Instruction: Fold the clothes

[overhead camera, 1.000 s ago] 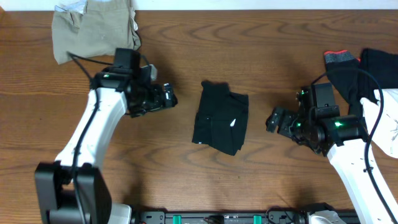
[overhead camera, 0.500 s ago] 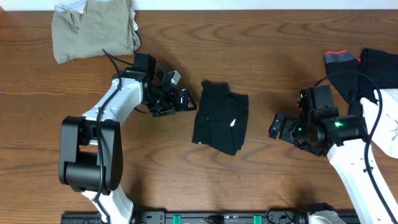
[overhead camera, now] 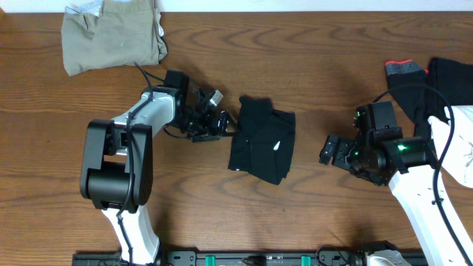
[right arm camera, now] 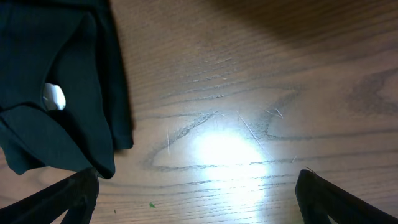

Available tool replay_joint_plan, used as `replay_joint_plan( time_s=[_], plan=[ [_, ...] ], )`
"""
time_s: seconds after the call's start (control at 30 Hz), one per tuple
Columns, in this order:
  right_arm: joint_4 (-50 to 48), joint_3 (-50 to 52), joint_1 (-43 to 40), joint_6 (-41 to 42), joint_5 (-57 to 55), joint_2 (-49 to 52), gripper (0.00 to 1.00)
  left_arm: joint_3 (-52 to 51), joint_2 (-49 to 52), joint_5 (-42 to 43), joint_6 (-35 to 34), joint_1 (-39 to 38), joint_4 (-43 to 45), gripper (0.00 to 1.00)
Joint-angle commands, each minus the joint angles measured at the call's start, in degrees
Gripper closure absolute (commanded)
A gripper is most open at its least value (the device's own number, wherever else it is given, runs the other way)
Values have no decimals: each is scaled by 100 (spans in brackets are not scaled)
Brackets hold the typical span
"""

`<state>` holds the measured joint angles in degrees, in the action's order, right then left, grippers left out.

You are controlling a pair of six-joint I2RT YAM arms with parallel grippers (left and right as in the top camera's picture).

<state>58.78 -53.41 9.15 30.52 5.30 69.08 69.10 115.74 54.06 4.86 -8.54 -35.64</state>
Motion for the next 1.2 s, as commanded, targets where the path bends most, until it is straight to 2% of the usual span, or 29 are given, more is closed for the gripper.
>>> replay_joint_plan(
  time_s=[0.0, 0.6, 0.77, 1.17],
  plan=[
    [-52, -15, -13, -83, -79, -17, 1, -142, 199, 516, 136, -7, 151, 2],
    [-304, 66, -7, -81, 127, -13, 1, -686, 278, 706, 31, -299, 699, 2],
    [-811, 435, 55, 195, 291, 7, 1, -688, 278, 704, -367, -463, 1005, 2],
    [-2267, 1349, 105, 332, 966, 643, 1, -691, 278, 702, -367, -623, 1010, 2]
  ],
)
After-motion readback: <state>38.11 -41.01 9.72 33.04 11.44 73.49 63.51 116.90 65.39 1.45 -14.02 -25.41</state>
